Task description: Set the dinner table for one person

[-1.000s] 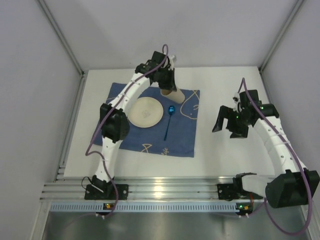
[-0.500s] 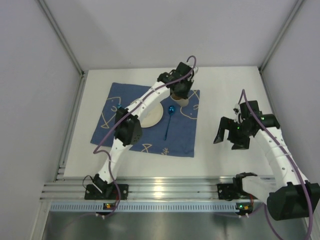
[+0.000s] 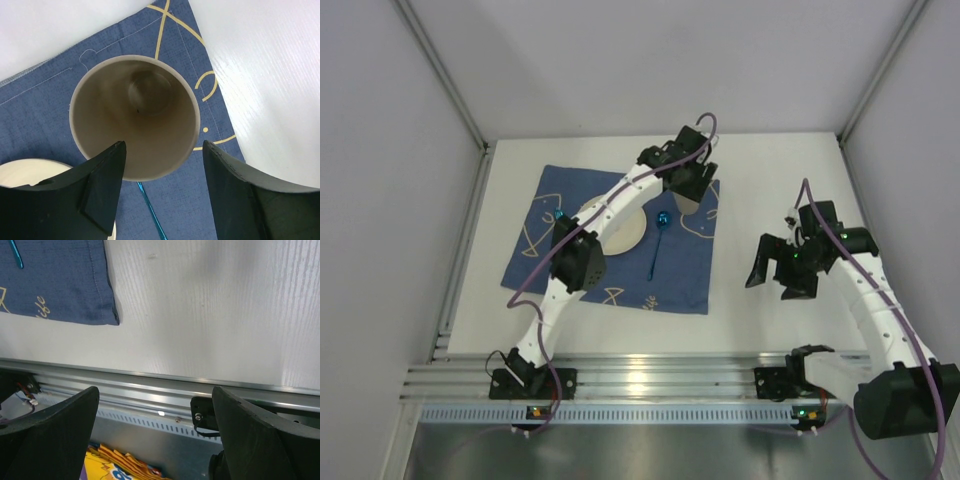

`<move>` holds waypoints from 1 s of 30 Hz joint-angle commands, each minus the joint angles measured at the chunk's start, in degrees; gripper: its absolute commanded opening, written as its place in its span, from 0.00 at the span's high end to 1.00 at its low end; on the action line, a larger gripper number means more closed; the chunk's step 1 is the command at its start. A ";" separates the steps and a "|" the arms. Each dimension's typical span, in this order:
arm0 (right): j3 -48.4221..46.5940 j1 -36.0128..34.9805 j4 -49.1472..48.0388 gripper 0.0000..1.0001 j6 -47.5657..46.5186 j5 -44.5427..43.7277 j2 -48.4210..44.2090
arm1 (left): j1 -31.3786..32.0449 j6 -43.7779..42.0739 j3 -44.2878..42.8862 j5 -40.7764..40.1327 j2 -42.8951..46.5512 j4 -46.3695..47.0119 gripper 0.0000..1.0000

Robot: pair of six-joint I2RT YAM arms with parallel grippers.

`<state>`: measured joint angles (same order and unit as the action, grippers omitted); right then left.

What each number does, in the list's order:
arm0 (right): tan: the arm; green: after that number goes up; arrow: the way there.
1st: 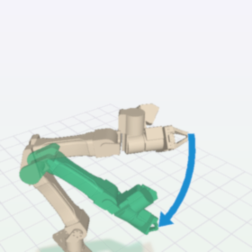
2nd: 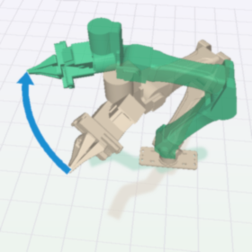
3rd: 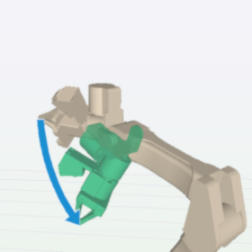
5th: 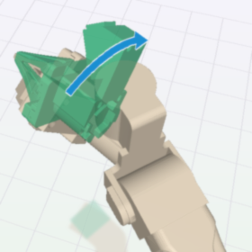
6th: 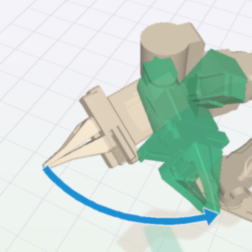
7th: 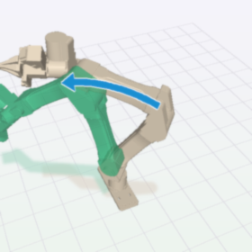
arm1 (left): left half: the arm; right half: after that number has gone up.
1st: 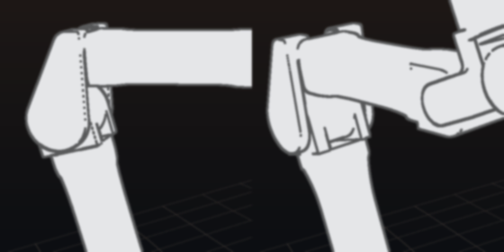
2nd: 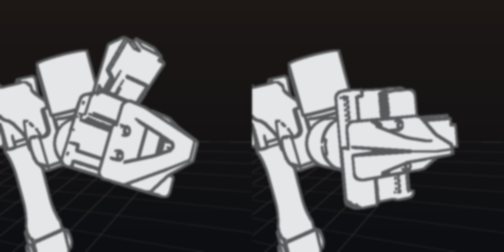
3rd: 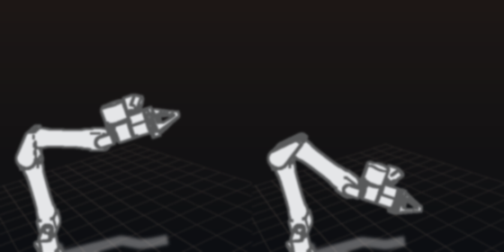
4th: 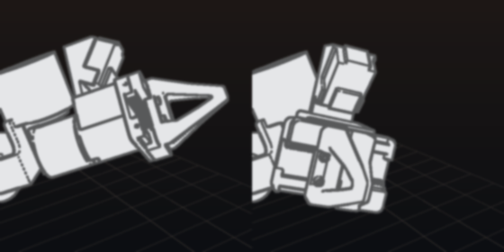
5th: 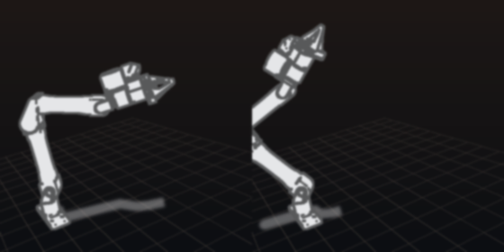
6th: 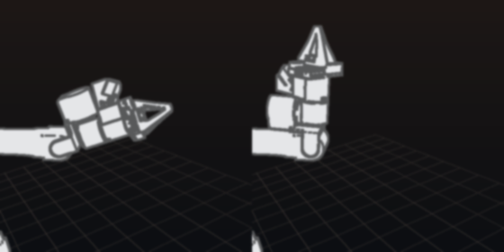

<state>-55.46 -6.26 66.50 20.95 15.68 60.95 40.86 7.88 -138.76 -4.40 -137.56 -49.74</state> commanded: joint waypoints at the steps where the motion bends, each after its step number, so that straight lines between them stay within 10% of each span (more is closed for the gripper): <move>1: 0.70 -0.59 -0.76 0.05 -0.74 0.31 0.05 | -0.08 -0.50 -3.45 -0.96 0.71 1.31 0.32; 14: -0.78 -0.59 -1.02 0.06 -0.03 -2.76 -0.04 | 0.18 5.57 -2.40 7.92 8.35 7.28 0.25; 19: -8.23 -0.59 -1.63 0.06 -0.56 -0.40 -3.98 | -0.43 6.71 6.46 -1.00 19.59 7.64 0.25; 24: -24.69 -2.44 -7.24 0.00 4.17 -7.13 -14.17 | -0.61 10.12 37.10 -23.07 43.17 12.80 0.24; 30: -7.48 -2.44 -20.80 0.00 10.86 -10.15 -30.88 | -0.52 8.64 83.96 -38.97 77.72 37.15 0.05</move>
<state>-69.84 -8.25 49.32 27.77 8.38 32.62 40.38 15.31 -67.46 -29.43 -70.30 -26.33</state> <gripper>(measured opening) 0.996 0.905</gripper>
